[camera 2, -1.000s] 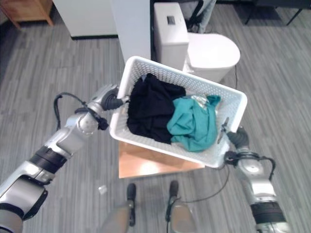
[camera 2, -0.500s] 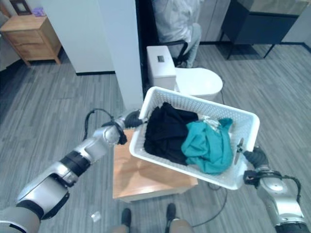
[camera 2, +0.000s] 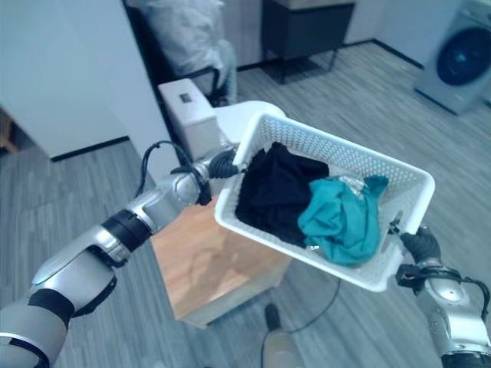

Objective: Grab the laundry basket,head to the washer,open it,put in the laundry and shut it.

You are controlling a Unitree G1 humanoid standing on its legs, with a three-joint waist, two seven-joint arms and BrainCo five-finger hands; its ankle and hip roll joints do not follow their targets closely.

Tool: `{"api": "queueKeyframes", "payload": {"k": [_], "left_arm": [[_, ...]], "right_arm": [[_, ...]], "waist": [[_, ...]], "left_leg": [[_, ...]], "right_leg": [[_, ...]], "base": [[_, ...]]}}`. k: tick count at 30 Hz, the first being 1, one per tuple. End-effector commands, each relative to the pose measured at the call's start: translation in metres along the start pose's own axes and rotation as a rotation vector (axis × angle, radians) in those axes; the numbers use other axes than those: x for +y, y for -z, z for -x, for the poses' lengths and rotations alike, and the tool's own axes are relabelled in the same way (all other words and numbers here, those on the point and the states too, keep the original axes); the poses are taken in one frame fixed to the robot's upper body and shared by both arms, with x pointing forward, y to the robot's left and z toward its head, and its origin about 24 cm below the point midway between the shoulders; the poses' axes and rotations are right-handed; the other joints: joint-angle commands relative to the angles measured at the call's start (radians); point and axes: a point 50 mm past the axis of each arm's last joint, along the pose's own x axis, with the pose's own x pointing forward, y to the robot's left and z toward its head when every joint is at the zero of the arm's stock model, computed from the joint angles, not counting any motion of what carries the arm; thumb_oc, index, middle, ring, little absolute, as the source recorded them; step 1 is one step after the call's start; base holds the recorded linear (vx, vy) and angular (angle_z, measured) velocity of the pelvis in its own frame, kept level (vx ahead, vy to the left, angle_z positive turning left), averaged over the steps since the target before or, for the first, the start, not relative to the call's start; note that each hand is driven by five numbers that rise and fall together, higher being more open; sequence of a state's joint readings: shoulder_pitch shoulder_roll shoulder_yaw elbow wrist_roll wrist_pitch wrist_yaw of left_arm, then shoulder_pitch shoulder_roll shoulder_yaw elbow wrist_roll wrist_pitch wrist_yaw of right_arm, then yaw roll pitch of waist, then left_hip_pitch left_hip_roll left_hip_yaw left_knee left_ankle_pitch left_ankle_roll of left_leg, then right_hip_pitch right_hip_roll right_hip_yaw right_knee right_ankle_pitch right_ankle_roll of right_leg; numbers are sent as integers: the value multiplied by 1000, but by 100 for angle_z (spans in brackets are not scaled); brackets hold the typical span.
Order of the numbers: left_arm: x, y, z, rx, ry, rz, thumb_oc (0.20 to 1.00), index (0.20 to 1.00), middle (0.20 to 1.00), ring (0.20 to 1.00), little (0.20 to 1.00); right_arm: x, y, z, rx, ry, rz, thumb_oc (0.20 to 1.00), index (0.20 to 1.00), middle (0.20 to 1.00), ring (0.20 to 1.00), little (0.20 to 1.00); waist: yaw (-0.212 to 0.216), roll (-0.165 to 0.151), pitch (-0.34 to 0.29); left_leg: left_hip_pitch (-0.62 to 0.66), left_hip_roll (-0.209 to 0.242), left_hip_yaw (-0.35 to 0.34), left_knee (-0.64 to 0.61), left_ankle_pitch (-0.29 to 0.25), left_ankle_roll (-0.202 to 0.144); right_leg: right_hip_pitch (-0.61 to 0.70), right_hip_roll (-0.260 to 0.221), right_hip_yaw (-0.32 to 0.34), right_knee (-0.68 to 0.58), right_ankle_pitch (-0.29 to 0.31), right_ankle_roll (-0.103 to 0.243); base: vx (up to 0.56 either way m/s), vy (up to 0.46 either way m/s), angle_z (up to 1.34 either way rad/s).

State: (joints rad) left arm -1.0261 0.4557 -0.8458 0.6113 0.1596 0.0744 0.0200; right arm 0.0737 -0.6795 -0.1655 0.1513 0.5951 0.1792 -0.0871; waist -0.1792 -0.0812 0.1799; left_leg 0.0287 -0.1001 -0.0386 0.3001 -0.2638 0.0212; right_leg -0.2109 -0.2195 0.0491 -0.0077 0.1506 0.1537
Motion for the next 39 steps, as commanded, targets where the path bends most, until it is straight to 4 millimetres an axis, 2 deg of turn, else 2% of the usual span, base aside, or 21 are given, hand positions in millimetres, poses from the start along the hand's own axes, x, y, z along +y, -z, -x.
{"api": "queueKeyframes", "payload": {"k": [1, 2, 3, 4, 5, 6, 8, 11, 12, 14, 15, 16, 17, 18, 22, 28, 35, 36, 37, 38, 39], "left_arm": [[42, -14, -3, -72, -170, 39, 200, 200, 200, 200, 200], [43, -14, -3, -71, -171, 38, 200, 200, 200, 200, 200], [45, -10, -1, -60, -177, 34, 200, 200, 200, 200, 200], [49, -7, 1, -49, -188, 24, 200, 200, 200, 200, 200], [52, -6, 1, -45, -193, 19, 200, 200, 200, 200, 200], [52, -6, 2, -45, -193, 18, 200, 200, 200, 200, 200], [57, -5, 1, -34, -197, 8, 200, 200, 200, 200, 200], [56, -3, 2, -25, -185, 11, 200, 200, 200, 200, 200], [55, 0, 3, -14, -176, 4, 200, 200, 200, 200, 200], [53, 1, 3, -11, -159, -11, 200, 200, 200, 200, 200], [53, 1, 3, -11, -159, -12, 200, 200, 200, 200, 200], [54, 2, 3, -8, -158, -22, 200, 200, 200, 200, 200], [54, 2, 3, -8, -157, -23, 200, 200, 200, 200, 200], [52, 2, 1, -4, -151, -22, 200, 200, 200, 200, 200], [44, 2, -2, 6, -143, 0, 200, 200, 200, 200, 200], [30, -3, -7, 6, -119, 25, 200, 200, 200, 200, 200], [20, -6, -10, 7, -96, 48, 200, 200, 200, 200, 200], [20, -6, -10, 7, -96, 48, 200, 200, 200, 200, 200], [21, -7, -10, 6, -101, 50, 200, 200, 200, 200, 200], [22, -8, -11, 6, -100, 50, 200, 200, 200, 200, 200], [22, -8, -11, 6, -101, 50, 200, 200, 200, 200, 200]], "right_arm": [[14, -60, -11, -259, -76, -19, 200, 200, 200, 200, 200], [15, -60, -11, -260, -78, -20, 200, 200, 200, 200, 200], [18, -59, -12, -256, -83, -26, 200, 200, 200, 200, 200], [25, -59, -17, -256, -95, -35, 200, 200, 200, 200, 200], [30, -58, -19, -253, -106, -40, 200, 200, 200, 200, 200], [30, -58, -19, -254, -106, -40, 200, 200, 200, 200, 200], [39, -53, -26, -223, -121, -66, 200, 200, 200, 200, 200], [46, -48, -30, -197, -137, -89, 200, 200, 200, 200, 200], [48, -42, -33, -166, -141, -99, 200, 200, 200, 200, 200], [50, -37, -35, -142, -143, -97, 200, 200, 200, 200, 200], [50, -37, -35, -142, -143, -98, 200, 200, 200, 200, 200], [51, -34, -36, -126, -142, -101, 200, 200, 200, 200, 200], [51, -34, -36, -126, -142, -102, 200, 200, 200, 200, 200], [52, -31, -37, -114, -141, -98, 200, 200, 200, 200, 200], [60, -31, -39, -115, -161, -110, 200, 200, 200, 200, 200], [60, -37, -39, -148, -171, -130, 200, 200, 200, 200, 200], [45, -47, -37, -176, -154, -128, 200, 200, 200, 200, 200], [45, -47, -37, -176, -154, -128, 200, 200, 200, 200, 200], [40, -48, -35, -178, -148, -129, 200, 200, 200, 200, 200], [39, -50, -35, -183, -150, -124, 200, 200, 200, 200, 200], [39, -50, -35, -183, -150, -124, 200, 200, 200, 200, 200]], "waist": [[62, 57, -21], [63, 55, -21], [69, 57, -13], [93, 73, 7], [102, 76, 7], [100, 72, 7], [129, 77, -7], [154, 75, -24], [182, 69, -43], [214, 57, -65], [215, 57, -67], [243, 41, -88], [244, 40, -90], [254, 33, -102], [255, 26, -103], [230, 19, -79], [200, -2, -36], [199, 0, -34], [198, -8, -16], [201, -12, -7], [201, -10, -6]], "left_leg": [[96, 76, -5, -197, -1, -2], [94, 75, -3, -195, -2, -1], [83, 75, 14, -191, 5, 5], [61, 82, 63, -179, 19, 14], [52, 82, 78, -179, 29, 20], [50, 79, 78, -180, 33, 21], [23, 84, 108, -177, 57, 44], [8, 87, 126, -182, 71, 56], [-4, 91, 149, -192, 83, 57], [-22, 89, 176, -209, 106, 53], [-24, 90, 177, -213, 111, 53], [-45, 86, 202, -226, 129, 43], [-45, 86, 203, -228, 130, 43], [-58, 92, 225, -240, 145, 30], [-75, 117, 243, -245, 175, 2], [-82, 159, 229, -235, 213, -38], [-97, 273, 214, -221, 299, -110], [-98, 275, 211, -217, 297, -111], [-106, 322, 206, -163, 306, -119], [-122, 339, 201, -118, 321, -117], [-124, 341, 199, -114, 319, -118]], "right_leg": [[-27, 20, -121, 1, 41, 87], [-29, 20, -118, 1, 42, 88], [-32, 17, -144, 16, 14, 87], [-2, -8, -240, 85, -47, 71], [19, -17, -272, 129, -78, 56], [16, -21, -272, 130, -76, 56], [60, -25, -294, 283, -138, 33], [94, -26, -292, 330, -165, 28], [155, -31, -306, 319, -184, 27], [217, -41, -330, 276, -176, 32], [217, -40, -331, 269, -170, 32], [270, -43, -357, 185, -167, 42], [273, -41, -358, 176, -162, 42], [291, -35, -374, 99, -162, 52], [314, -7, -381, 25, -186, 42], [330, 38, -399, 14, -225, 7], [350, 148, -407, -22, -262, -55], [352, 151, -408, -23, -261, -57], [372, 182, -396, -30, -275, -81], [381, 191, -392, -31, -274, -92], [381, 193, -392, -31, -274, -92]], "base": [[-191, 150, -76], [-199, 92, -89], [-326, 106, -96], [-423, 132, -93], [-335, 97, -102], [-199, 57, -115], [-248, 60, -73], [-144, -8, -33], [-181, -75, -26], [-127, -88, -59], [-134, -122, -87], [-87, -81, -83], [-170, -178, -58], [-81, -98, -68], [-130, -197, -28], [-70, -212, 2], [-68, -262, 14], [-26, -300, 19], [-9, -278, 21], [-8, -273, 16], [-18, -160, 14]]}}
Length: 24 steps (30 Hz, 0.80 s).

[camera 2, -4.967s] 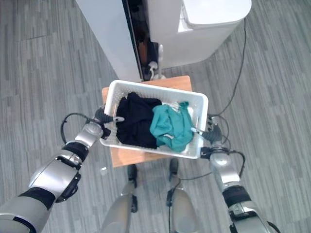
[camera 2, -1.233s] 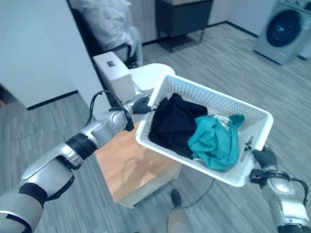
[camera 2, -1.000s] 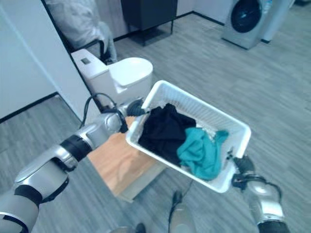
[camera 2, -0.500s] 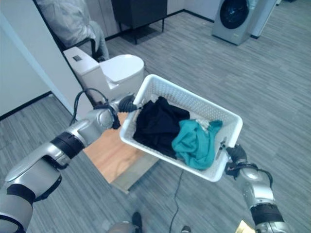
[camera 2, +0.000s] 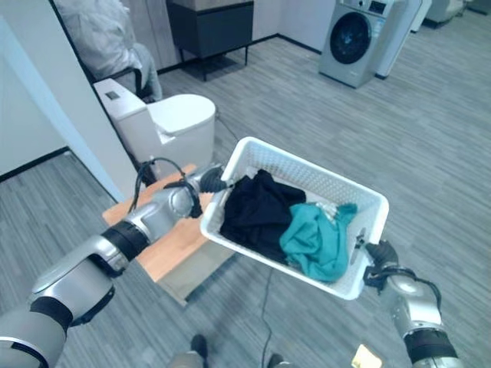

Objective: Grab the laundry basket,head to the washer,open it,put in the laundry and shut it.

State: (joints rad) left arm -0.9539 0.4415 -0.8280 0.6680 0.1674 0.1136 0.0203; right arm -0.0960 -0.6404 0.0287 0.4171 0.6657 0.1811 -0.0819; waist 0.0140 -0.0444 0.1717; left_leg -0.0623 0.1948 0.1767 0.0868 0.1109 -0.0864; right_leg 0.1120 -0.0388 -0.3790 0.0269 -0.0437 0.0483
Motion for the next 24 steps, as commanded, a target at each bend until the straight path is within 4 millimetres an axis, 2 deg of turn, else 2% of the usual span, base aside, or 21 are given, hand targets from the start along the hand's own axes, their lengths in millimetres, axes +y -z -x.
{"api": "queueKeyframes", "payload": {"k": [1, 3, 4, 5, 6, 7, 8, 9, 11, 13, 14, 15, 16, 17, 19, 20, 21, 22, 23, 24], "left_arm": [[45, -38, -12, -122, -146, 23, 200, 200, 200, 200, 200], [45, -36, -11, -119, -150, 27, 200, 200, 200, 200, 200], [52, -32, -9, -116, -175, 23, 200, 200, 200, 200, 200], [54, -28, -7, -106, -179, 13, 200, 200, 200, 200, 200], [56, -26, -6, -105, -182, 4, 200, 200, 200, 200, 200], [56, -26, -6, -105, -183, 4, 200, 200, 200, 200, 200], [53, -27, -6, -112, -167, 1, 200, 200, 200, 200, 200], [52, -29, -6, -116, -165, -3, 200, 200, 200, 200, 200], [51, -29, -6, -119, -162, -5, 200, 200, 200, 200, 200], [52, -28, -6, -115, -164, -11, 200, 200, 200, 200, 200], [57, -26, -5, -106, -174, -30, 200, 200, 200, 200, 200], [57, -26, -5, -106, -174, -30, 200, 200, 200, 200, 200], [58, -22, -4, -100, -170, -48, 200, 200, 200, 200, 200], [60, -20, -3, -93, -172, -47, 200, 200, 200, 200, 200], [59, -14, -1, -73, -176, -41, 200, 200, 200, 200, 200], [56, -11, -1, -65, -169, -33, 200, 200, 200, 200, 200], [57, -11, -1, -65, -170, -33, 200, 200, 200, 200, 200], [56, -7, 0, -53, -169, -22, 200, 200, 200, 200, 200], [54, 0, 3, -35, -166, -6, 200, 200, 200, 200, 200], [55, 3, 4, -23, -175, 4, 200, 200, 200, 200, 200]], "right_arm": [[11, -86, 4, -361, -105, -42, 200, 200, 200, 200, 200], [11, -90, 3, -361, -104, -17, 200, 200, 200, 200, 200], [17, -95, 2, -365, -128, 7, 200, 200, 200, 200, 200], [22, -97, 1, -368, -143, 16, 200, 200, 200, 200, 200], [27, -98, 0, -368, -163, 18, 200, 200, 200, 200, 200], [27, -98, 0, -369, -164, 18, 200, 200, 200, 200, 200], [38, -99, -3, -370, -191, 8, 200, 200, 200, 200, 200], [41, -99, -4, -372, -195, 1, 200, 200, 200, 200, 200], [48, -101, -7, -377, -201, -9, 200, 200, 200, 200, 200], [53, -102, -8, -376, -210, -11, 200, 200, 200, 200, 200], [60, -104, -10, -377, -224, -14, 200, 200, 200, 200, 200], [60, -104, -10, -378, -224, -14, 200, 200, 200, 200, 200], [69, -108, -12, -383, -256, -4, 200, 200, 200, 200, 200], [75, -109, -13, -382, -273, -7, 200, 200, 200, 200, 200], [92, -109, -15, -373, -319, -9, 200, 200, 200, 200, 200], [100, -108, -17, -364, -333, -1, 200, 200, 200, 200, 200], [100, -109, -17, -364, -334, -1, 200, 200, 200, 200, 200], [106, -107, -18, -350, -352, 8, 200, 200, 200, 200, 200], [118, -104, -19, -339, -382, 16, 200, 200, 200, 200, 200], [120, -101, -20, -327, -387, 15, 200, 200, 200, 200, 200]], "waist": [[10, -51, 13], [18, -52, 28], [43, -50, 33], [58, -48, 29], [70, -44, 26], [68, -45, 25], [81, -35, 20], [82, -35, 17], [83, -34, 12], [92, -38, 8], [100, -44, -20], [98, -43, -22], [115, -53, -35], [123, -57, -44], [131, -58, -50], [127, -52, -45], [128, -51, -47], [120, -44, -41], [102, -7, -34], [94, 11, -31]], "left_leg": [[-57, 55, -25, 166, -56, 6], [-109, 27, -55, 264, -71, 25], [-160, -92, -129, 254, -136, 47], [-183, -150, -164, 226, -141, 52], [-196, -183, -187, 181, -121, 52], [-197, -185, -187, 174, -114, 53], [-223, -201, -188, 100, -78, 49], [-235, -204, -167, 69, -65, 50], [-263, -206, -95, 37, -50, 52], [-265, -202, -71, 48, -53, 53], [-238, -211, -87, 55, -55, 79], [-242, -211, -89, 53, -52, 79], [-231, -247, -147, 91, -74, 93], [-207, -255, -150, 91, -87, 106], [-146, -270, -130, 84, -115, 150], [-111, -278, -123, 77, -129, 175], [-113, -276, -121, 74, -125, 175], [-80, -280, -120, 63, -139, 195], [-20, -263, -136, 29, -146, 219], [14, -258, -150, 0, -146, 225]], "right_leg": [[59, 17, 42, -61, -78, 1], [58, 18, 50, -52, -82, -4], [56, 18, 78, -48, -88, 2], [59, 26, 93, -48, -90, 5], [63, 33, 103, -44, -94, 8], [60, 32, 101, -44, -93, 8], [67, 47, 107, -33, -114, 5], [69, 49, 105, -25, -123, 3], [78, 61, 107, -15, -140, 2], [90, 62, 118, -13, -150, 3], [116, 64, 132, -3, -174, 4], [112, 66, 130, -3, -172, 4], [125, 48, 155, 61, -190, 7], [123, 37, 165, 106, -189, 22], [68, -11, 179, 304, -75, 87], [24, -36, 191, 427, 3, 125], [19, -35, 194, 429, 5, 125], [-11, -49, 207, 538, 66, 150], [-107, -53, 219, 710, 102, 148], [-163, -60, 216, 750, 77, 134]], "base": [[-38, -144, 11], [-37, -132, -4], [24, -45, -13], [101, -30, -3], [87, -9, -5], [196, -27, -69], [214, -33, -99], [311, -48, -81], [254, -29, -11], [263, -11, 4], [266, 0, -14], [572, 39, -41], [461, 80, -46], [618, 127, -53], [426, 151, -66], [250, 113, -76], [241, 95, -59], [308, 111, -42], [452, 131, -26], [414, 99, -20]]}}
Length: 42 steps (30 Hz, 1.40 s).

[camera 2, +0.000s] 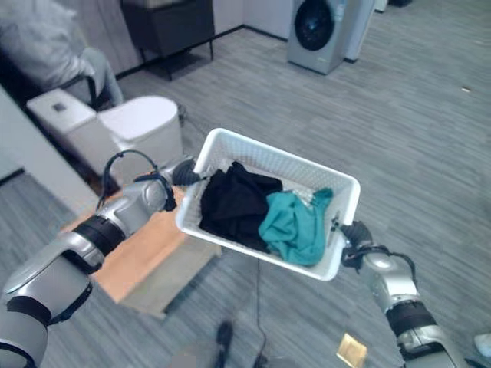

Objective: Grab the laundry basket,head to the washer,open it,put in the laundry and shut it.

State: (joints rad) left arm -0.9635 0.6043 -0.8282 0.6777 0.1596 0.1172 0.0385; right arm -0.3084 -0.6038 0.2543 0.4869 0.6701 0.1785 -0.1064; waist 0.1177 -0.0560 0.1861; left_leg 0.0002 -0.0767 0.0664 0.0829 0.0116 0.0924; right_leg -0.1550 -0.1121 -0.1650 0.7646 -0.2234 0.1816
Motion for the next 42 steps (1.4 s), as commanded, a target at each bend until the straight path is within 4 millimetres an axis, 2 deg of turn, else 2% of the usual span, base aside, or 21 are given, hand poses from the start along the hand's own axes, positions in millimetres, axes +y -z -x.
{"api": "queueKeyframes", "payload": {"k": [1, 5, 6, 7, 9, 11, 15, 17, 18, 19, 20, 22, 25, 27, 29, 30, 32, 35, 37, 40, 42], "left_arm": [[21, -44, -8, -150, -91, 102, 200, 200, 200, 200, 200], [17, -46, -7, -155, -80, 115, 200, 200, 200, 200, 200], [15, -46, -9, -148, -73, 116, 200, 200, 200, 200, 200], [13, -46, -10, -142, -71, 120, 200, 200, 200, 200, 200], [12, -46, -10, -143, -70, 120, 200, 200, 200, 200, 200], [9, -48, -12, -137, -74, 117, 200, 200, 200, 200, 200], [8, -35, -10, -110, -75, 95, 200, 200, 200, 200, 200], [9, -25, -6, -94, -78, 101, 200, 200, 200, 200, 200], [10, -23, -5, -90, -77, 104, 200, 200, 200, 200, 200], [9, -19, -4, -83, -66, 108, 200, 200, 200, 200, 200], [18, -21, -3, -103, -81, 138, 200, 200, 200, 200, 200], [23, -31, -5, -128, -98, 154, 200, 200, 200, 200, 200], [28, -56, -12, -177, -113, 174, 200, 200, 200, 200, 200], [27, -59, -12, -184, -113, 178, 200, 200, 200, 200, 200], [23, -69, -14, -207, -104, 171, 200, 200, 200, 200, 200], [18, -72, -14, -217, -94, 168, 200, 200, 200, 200, 200], [14, -73, -13, -228, -76, 168, 200, 200, 200, 200, 200], [13, -71, -11, -230, -69, 162, 200, 200, 200, 200, 200], [17, -67, -10, -224, -82, 143, 200, 200, 200, 200, 200], [17, -60, -9, -212, -81, 136, 200, 200, 200, 200, 200], [15, -57, -8, -204, -75, 139, 200, 200, 200, 200, 200]], "right_arm": [[49, -82, -7, -310, -219, -45, 200, 200, 200, 200, 200], [39, -81, -7, -302, -195, -32, 200, 200, 200, 200, 200], [32, -82, -4, -308, -180, -32, 200, 200, 200, 200, 200], [30, -82, -4, -311, -177, -39, 200, 200, 200, 200, 200], [29, -82, -3, -311, -176, -39, 200, 200, 200, 200, 200], [26, -80, 0, -320, -170, -64, 200, 200, 200, 200, 200], [27, -73, 0, -304, -178, -67, 200, 200, 200, 200, 200], [32, -70, -1, -284, -201, -61, 200, 200, 200, 200, 200], [32, -70, -2, -282, -200, -60, 200, 200, 200, 200, 200], [28, -71, -2, -279, -187, -53, 200, 200, 200, 200, 200], [20, -76, -3, -286, -149, -53, 200, 200, 200, 200, 200], [16, -78, -1, -300, -129, -67, 200, 200, 200, 200, 200], [16, -79, 4, -320, -128, -86, 200, 200, 200, 200, 200], [17, -79, 6, -329, -134, -85, 200, 200, 200, 200, 200], [22, -79, 9, -348, -159, -89, 200, 200, 200, 200, 200], [24, -78, 9, -356, -159, -97, 200, 200, 200, 200, 200], [25, -77, 8, -358, -156, -109, 200, 200, 200, 200, 200], [28, -75, 7, -351, -155, -113, 200, 200, 200, 200, 200], [31, -76, 7, -352, -167, -109, 200, 200, 200, 200, 200], [35, -78, 7, -360, -183, -108, 200, 200, 200, 200, 200], [39, -75, 5, -351, -200, -110, 200, 200, 200, 200, 200]], "waist": [[-17, 29, -44], [-67, 45, -33], [-86, 41, -35], [-99, 44, -35], [-100, 50, -34], [-119, 56, -33], [-129, 49, -57], [-136, 60, -91], [-139, 54, -94], [-135, 47, -84], [-113, 12, -49], [-109, 16, -33], [-97, -1, -12], [-94, -6, -14], [-79, -6, -17], [-57, 14, -22], [-48, 17, -22], [-46, 18, -40], [-38, 21, -65], [-13, 8, -88], [-7, -3, -104]], "left_leg": [[-23, 13, -45, -15, -45, 44], [33, 17, -92, -15, -73, 24], [56, 20, -100, 1, -110, -4], [71, 26, -113, 4, -128, -16], [75, 33, -116, 5, -132, -17], [134, 48, -130, 23, -192, -47], [220, 81, -129, 35, -245, -72], [230, 153, -121, 135, -159, -112], [187, 167, -121, 226, -113, -111], [106, 186, -124, 397, -35, -106], [-34, 224, -111, 731, 61, -71], [-97, 272, -93, 810, 43, -77], [-222, 212, -54, 688, -16, -82], [-228, 180, -44, 610, -20, -83], [-216, 132, -25, 318, -32, -90], [-216, 108, -52, 137, 18, -102], [-223, 97, -25, 7, 53, -111], [-219, 112, 98, -27, 43, -111], [-186, 121, 135, -46, 74, -90], [-193, 96, 106, 25, 48, -77], [-151, 54, 99, 44, -1, -33]], "right_leg": [[71, 3, 0, 8, 232, -8], [9, 6, -1, -164, 153, -41], [-3, -15, -1, -383, 130, -48], [-8, -25, 6, -500, 157, -41], [7, -18, 0, -520, 165, -41], [-29, -77, -2, -736, 274, 4], [-18, -92, -30, -778, 317, 20], [23, -44, -40, -737, 324, -14], [31, -36, -34, -729, 318, -30], [62, -14, -31, -718, 302, -62], [138, 32, -29, -723, 254, -142], [182, 74, -28, -725, 214, -163], [230, 81, -49, -730, 178, -166], [237, 74, -50, -729, 170, -160], [256, 77, -59, -716, 140, -148], [275, 100, -60, -705, 114, -148], [308, 109, -70, -697, 79, -148], [350, 115, -84, -693, 42, -133], [365, 109, -80, -685, 26, -123], [386, 82, -65, -648, 23, -104], [363, 34, -56, -494, 116, -51]], "base": [[337, 15, -14], [304, -102, 25], [347, -224, 84], [360, -224, 76], [135, -83, 42], [463, -276, 44], [491, -309, 44], [543, -449, -26], [301, -398, -56], [378, -699, -47], [337, -698, -26], [305, -454, -1], [255, -140, -13], [195, -23, 10], [362, -3, 1], [361, -5, -8], [428, -27, -7], [452, -4, -5], [351, 47, 2], [442, 72, -4], [435, 158, -24]]}}
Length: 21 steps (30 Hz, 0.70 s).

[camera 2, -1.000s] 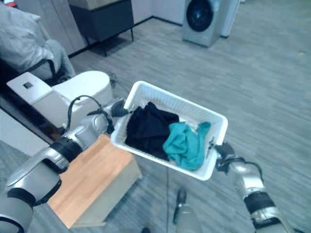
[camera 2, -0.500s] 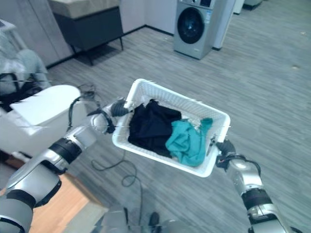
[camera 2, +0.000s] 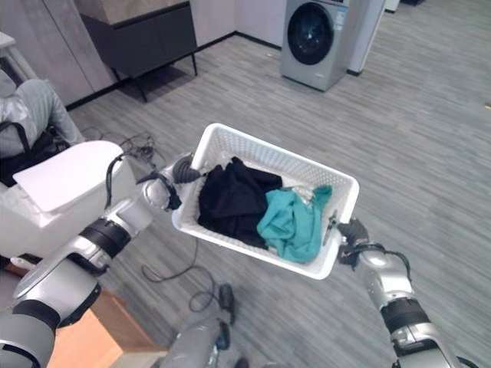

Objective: Grab the laundry basket,head to the washer,open it,put in the laundry and shut it.

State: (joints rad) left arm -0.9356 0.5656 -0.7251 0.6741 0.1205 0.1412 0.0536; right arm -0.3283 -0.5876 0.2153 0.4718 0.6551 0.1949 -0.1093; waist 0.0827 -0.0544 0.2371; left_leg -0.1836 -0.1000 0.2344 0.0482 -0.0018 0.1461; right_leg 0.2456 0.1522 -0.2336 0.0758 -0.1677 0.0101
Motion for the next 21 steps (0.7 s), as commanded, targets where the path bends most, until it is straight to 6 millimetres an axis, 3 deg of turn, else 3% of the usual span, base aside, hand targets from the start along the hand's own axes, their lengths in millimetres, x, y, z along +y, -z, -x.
{"api": "queueKeyframes", "payload": {"k": [1, 2, 3, 5, 7, 9, 10, 11, 13, 14, 16, 17, 18, 19, 21], "left_arm": [[5, -57, -6, -229, -14, 6, 200, 200, 200, 200, 200], [3, -57, -6, -228, -9, 8, 200, 200, 200, 200, 200], [1, -61, -6, -239, -7, 23, 200, 200, 200, 200, 200], [1, -65, -7, -244, -10, 30, 200, 200, 200, 200, 200], [1, -68, -7, -248, -10, 32, 200, 200, 200, 200, 200], [-3, -74, -7, -266, 2, 46, 200, 200, 200, 200, 200], [-2, -73, -7, -262, 1, 49, 200, 200, 200, 200, 200], [-3, -73, -9, -253, -1, 55, 200, 200, 200, 200, 200], [-3, -72, -9, -247, -7, 60, 200, 200, 200, 200, 200], [-1, -66, -10, -230, -21, 50, 200, 200, 200, 200, 200], [0, -62, -10, -217, -26, 43, 200, 200, 200, 200, 200], [2, -54, -8, -197, -30, 23, 200, 200, 200, 200, 200], [3, -50, -8, -192, -30, 19, 200, 200, 200, 200, 200], [2, -50, -7, -191, -29, 20, 200, 200, 200, 200, 200], [6, -54, -9, -208, -32, -6, 200, 200, 200, 200, 200]], "right_arm": [[41, -63, 5, -313, -211, -90, 200, 200, 200, 200, 200], [43, -64, 4, -311, -212, -87, 200, 200, 200, 200, 200], [47, -65, 2, -311, -214, -73, 200, 200, 200, 200, 200], [46, -66, 1, -312, -206, -73, 200, 200, 200, 200, 200], [44, -67, 1, -316, -197, -73, 200, 200, 200, 200, 200], [39, -68, 0, -316, -182, -64, 200, 200, 200, 200, 200], [33, -70, 1, -318, -172, -61, 200, 200, 200, 200, 200], [33, -71, 1, -318, -176, -65, 200, 200, 200, 200, 200], [33, -70, 1, -316, -179, -66, 200, 200, 200, 200, 200], [34, -70, 2, -318, -186, -72, 200, 200, 200, 200, 200], [33, -69, 3, -317, -182, -72, 200, 200, 200, 200, 200], [33, -67, 3, -314, -185, -72, 200, 200, 200, 200, 200], [33, -65, 4, -311, -187, -69, 200, 200, 200, 200, 200], [33, -65, 4, -311, -187, -69, 200, 200, 200, 200, 200], [31, -63, 2, -294, -185, -66, 200, 200, 200, 200, 200]], "waist": [[25, 1, -154], [18, 6, -148], [-8, 29, -130], [-41, 56, -114], [-52, 63, -113], [-82, 67, -106], [-104, 61, -105], [-118, 54, -111], [-121, 58, -110], [-121, 59, -111], [-127, 67, -109], [-126, 66, -121], [-130, 69, -130], [-131, 75, -128], [-130, 61, -162]], "left_leg": [[55, 62, -62, 84, -9, -59], [83, 50, -61, 87, -28, -38], [136, 53, -70, 80, -53, -11], [190, 61, -95, 56, -63, 2], [210, 60, -119, 35, -59, 1], [254, 52, -173, 19, -64, -10], [281, 53, -200, 27, -100, -26], [312, 47, -224, 28, -134, -42], [341, 52, -231, 24, -159, -47], [385, 53, -228, 27, -192, -56], [412, 63, -223, 31, -208, -62], [460, 78, -192, 26, -213, -79], [480, 90, -185, 24, -207, -90], [485, 97, -186, 23, -210, -92], [498, 120, -195, 72, -190, -128]], "right_leg": [[-81, -262, 26, 321, 139, 150], [-117, -286, 35, 439, 214, 167], [-208, -298, 62, 680, 280, 167], [-305, -304, 61, 795, 228, 155], [-356, -293, 62, 789, 199, 141], [-417, -252, 92, 655, 167, 127], [-411, -240, 113, 429, 122, 121], [-430, -238, 163, 190, 128, 128], [-424, -239, 180, 72, 165, 142], [-465, -273, 140, -46, 215, 171], [-461, -273, 93, -100, 231, 180], [-478, -290, -5, -131, 239, 184], [-475, -293, -37, -117, 239, 180], [-471, -288, -41, -113, 234, 179], [-413, -276, -56, -119, 265, 162]], "base": [[422, 222, -27], [469, 274, -23], [472, 226, -5], [385, 106, 41], [226, -9, 73], [356, -104, 60], [622, -243, 82], [649, -252, 69], [442, -138, 47], [454, -122, 20], [460, -144, 5], [477, -167, -12], [482, -168, -19], [347, -142, -28], [506, -257, -25]]}}
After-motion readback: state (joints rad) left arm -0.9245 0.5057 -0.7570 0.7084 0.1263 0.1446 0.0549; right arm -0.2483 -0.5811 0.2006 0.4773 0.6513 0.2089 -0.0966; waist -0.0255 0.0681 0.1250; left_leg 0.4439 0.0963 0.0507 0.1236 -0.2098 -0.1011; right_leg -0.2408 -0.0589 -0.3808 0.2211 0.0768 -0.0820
